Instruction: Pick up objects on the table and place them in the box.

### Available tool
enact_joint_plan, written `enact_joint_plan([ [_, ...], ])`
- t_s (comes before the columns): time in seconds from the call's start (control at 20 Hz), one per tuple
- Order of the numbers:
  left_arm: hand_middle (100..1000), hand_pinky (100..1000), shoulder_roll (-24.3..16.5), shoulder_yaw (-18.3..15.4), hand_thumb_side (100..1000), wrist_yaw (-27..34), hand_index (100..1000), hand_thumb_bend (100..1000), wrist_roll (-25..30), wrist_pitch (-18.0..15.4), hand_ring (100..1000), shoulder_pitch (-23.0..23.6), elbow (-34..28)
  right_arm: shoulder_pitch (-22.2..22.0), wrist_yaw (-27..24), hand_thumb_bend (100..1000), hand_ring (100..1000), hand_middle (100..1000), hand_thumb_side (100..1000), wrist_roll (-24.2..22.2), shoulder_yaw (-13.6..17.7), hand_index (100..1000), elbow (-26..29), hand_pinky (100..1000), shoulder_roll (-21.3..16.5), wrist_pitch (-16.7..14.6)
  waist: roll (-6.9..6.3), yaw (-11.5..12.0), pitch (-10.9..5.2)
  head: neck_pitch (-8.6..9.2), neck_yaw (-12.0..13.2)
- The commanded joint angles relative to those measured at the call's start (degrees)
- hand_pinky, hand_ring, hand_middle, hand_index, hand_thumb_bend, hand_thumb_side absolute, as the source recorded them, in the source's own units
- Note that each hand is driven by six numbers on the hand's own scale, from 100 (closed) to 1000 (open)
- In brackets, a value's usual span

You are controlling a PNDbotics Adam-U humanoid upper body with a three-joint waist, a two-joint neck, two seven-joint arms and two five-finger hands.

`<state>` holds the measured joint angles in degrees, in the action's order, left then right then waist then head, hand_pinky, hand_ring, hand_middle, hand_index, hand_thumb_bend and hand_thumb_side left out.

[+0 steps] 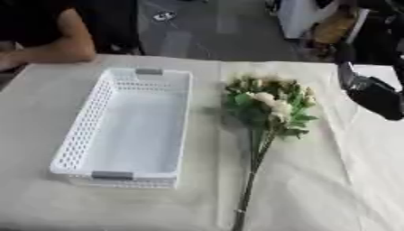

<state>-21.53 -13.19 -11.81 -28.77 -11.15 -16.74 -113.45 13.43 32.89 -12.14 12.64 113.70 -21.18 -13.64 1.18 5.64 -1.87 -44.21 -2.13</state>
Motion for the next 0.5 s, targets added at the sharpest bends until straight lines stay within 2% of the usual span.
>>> enact_joint_plan([
  [0.05, 865, 595, -1.1, -0.1, 807, 0.1, 858, 154, 0.3, 0.1, 748, -1.2, -1.1, 0.3, 0.0, 100, 969, 874, 416, -0.1, 0.2, 1000, 0.9, 822, -1.3, -0.2, -0.03, 0.0, -0.35, 0.09, -0.5],
  [0.2, 869, 595, -1.1, -0.1, 810, -0.1, 860, 153, 0.4, 0.3, 751, -1.1, -1.1, 0.4, 0.0, 100, 963, 857, 402, -1.0, -0.2, 1000, 0.9, 813, -1.4, -0.7, -0.07, 0.3, -0.31, 0.09, -0.3],
  [0.3, 874, 594, -1.0, -0.3, 814, -0.1, 860, 155, 0.2, 0.8, 753, -0.9, -1.1, 0.6, 0.0, 100, 965, 880, 364, -2.7, -1.2, 1000, 0.9, 838, -3.0, -2.3, -0.16, 1.0, -0.27, 0.09, 0.4],
  [0.4, 871, 594, -1.3, -0.1, 813, 0.0, 860, 153, 0.2, 1.2, 753, -1.0, -1.1, 1.0, -0.5, 109, 966, 902, 346, -5.0, -3.6, 1000, 0.9, 862, -8.4, -5.5, 0.04, 1.4, -0.36, 0.09, 0.5],
  [0.45, 867, 595, -1.6, 0.1, 812, 0.0, 861, 148, 0.5, 1.4, 753, -1.0, -1.1, 1.6, -1.1, 175, 954, 923, 332, -5.8, -5.2, 998, 0.8, 873, -12.3, -7.6, 0.26, 1.6, -0.57, 0.09, 0.7],
  [0.5, 866, 595, -1.8, 0.3, 812, 0.0, 861, 146, 0.8, 1.5, 752, -0.9, -1.1, 2.2, -1.9, 187, 957, 944, 346, -6.2, -6.5, 999, 0.1, 886, -15.6, -9.6, 0.37, 1.6, -0.73, 0.09, 0.9],
])
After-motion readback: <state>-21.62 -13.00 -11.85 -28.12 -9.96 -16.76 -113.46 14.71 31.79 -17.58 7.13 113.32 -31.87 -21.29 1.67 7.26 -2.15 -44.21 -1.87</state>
